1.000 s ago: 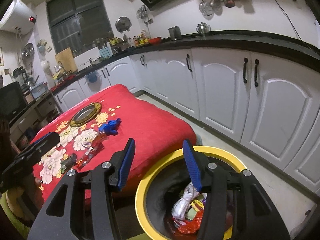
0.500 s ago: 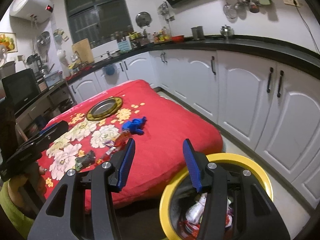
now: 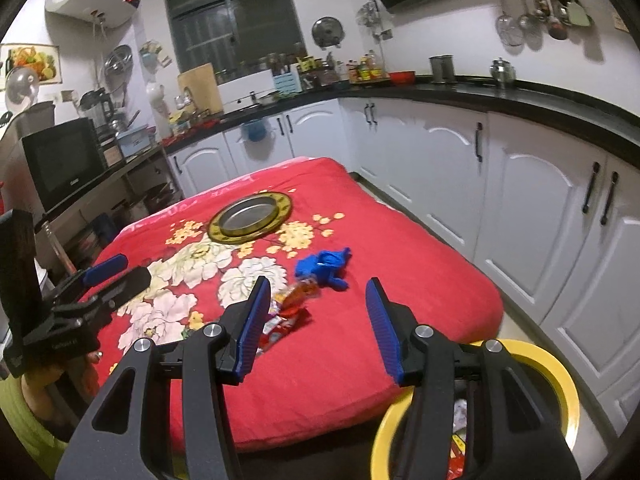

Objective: Collect trash
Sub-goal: 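Move both tools back over the remaining trash on the table, then grasp the black-and-green snack bag with the left tool while the right tool grasps the red candy wrapper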

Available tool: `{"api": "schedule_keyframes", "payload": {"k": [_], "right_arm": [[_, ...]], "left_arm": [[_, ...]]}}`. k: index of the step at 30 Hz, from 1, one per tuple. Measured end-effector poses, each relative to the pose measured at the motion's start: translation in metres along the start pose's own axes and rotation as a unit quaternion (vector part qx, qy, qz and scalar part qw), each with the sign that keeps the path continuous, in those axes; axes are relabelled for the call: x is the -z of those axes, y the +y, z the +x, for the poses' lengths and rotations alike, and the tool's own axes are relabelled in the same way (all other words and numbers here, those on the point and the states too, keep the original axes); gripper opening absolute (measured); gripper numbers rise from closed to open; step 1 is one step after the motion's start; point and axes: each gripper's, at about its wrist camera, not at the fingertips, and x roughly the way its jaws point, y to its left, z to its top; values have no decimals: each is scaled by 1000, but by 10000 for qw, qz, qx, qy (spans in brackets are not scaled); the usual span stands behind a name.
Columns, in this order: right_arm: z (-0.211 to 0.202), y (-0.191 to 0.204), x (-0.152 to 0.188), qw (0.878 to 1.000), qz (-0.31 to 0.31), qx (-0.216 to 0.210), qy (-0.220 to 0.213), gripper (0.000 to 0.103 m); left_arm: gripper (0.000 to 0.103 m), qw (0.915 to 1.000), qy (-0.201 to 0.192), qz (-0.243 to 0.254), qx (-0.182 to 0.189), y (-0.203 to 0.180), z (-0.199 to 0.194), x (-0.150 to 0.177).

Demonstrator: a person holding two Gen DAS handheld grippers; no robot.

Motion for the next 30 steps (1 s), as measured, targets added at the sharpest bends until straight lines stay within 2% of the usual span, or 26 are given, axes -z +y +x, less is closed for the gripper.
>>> {"api": "schedule_keyframes", "payload": {"k": [5,14,16,21,30], "right_arm": [[23,13,-4,9997,-107,-88,189,48],[77,22,6,9969,-100,-145,769,47],[91,22,8,9957,-109,-152,906,45],[122,18,16,9922,34,-174,1234,37],[159,7,23,9853,544,-252,1597,25]], "left_arm": [[92,9998,180,-43,-39,11,6,3],[92,9947,1012,-142,67,32,37,23],[92,9915,1281,-186,130,37,47,28],[92,9868,1609,-100,175,43,60,38],[82,9757,2168,240,189,41,83,56]]}}
